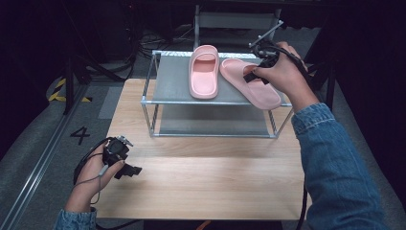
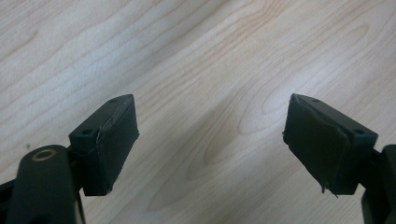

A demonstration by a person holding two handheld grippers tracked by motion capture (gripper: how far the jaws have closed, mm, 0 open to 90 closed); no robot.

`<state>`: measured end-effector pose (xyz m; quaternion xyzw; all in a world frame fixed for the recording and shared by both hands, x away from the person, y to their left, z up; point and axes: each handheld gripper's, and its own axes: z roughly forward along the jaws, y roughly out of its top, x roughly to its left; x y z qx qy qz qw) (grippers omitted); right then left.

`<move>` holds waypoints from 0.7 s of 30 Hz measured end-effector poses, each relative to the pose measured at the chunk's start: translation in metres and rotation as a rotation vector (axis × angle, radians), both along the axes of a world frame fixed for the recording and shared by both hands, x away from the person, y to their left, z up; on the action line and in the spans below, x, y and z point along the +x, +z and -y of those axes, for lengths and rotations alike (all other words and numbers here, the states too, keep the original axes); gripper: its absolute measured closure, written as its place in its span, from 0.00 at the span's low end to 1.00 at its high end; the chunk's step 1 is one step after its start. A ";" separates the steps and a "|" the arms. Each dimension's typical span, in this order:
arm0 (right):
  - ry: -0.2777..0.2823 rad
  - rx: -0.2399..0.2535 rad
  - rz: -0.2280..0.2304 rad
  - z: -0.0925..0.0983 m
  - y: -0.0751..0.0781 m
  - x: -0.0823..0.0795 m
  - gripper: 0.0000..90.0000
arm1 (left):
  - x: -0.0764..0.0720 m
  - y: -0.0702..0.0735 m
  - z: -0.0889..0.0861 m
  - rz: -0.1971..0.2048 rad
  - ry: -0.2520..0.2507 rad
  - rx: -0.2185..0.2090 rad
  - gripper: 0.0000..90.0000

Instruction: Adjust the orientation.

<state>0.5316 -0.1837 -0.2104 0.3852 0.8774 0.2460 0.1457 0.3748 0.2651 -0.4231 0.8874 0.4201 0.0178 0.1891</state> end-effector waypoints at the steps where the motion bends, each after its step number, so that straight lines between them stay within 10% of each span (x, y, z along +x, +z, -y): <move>1: -0.006 0.003 0.004 0.004 0.001 -0.004 0.68 | 0.002 0.001 0.001 0.003 -0.006 0.003 0.20; 21: -0.148 -0.114 -0.097 0.093 -0.026 -0.059 0.95 | 0.025 0.005 0.026 -0.006 -0.022 -0.009 0.20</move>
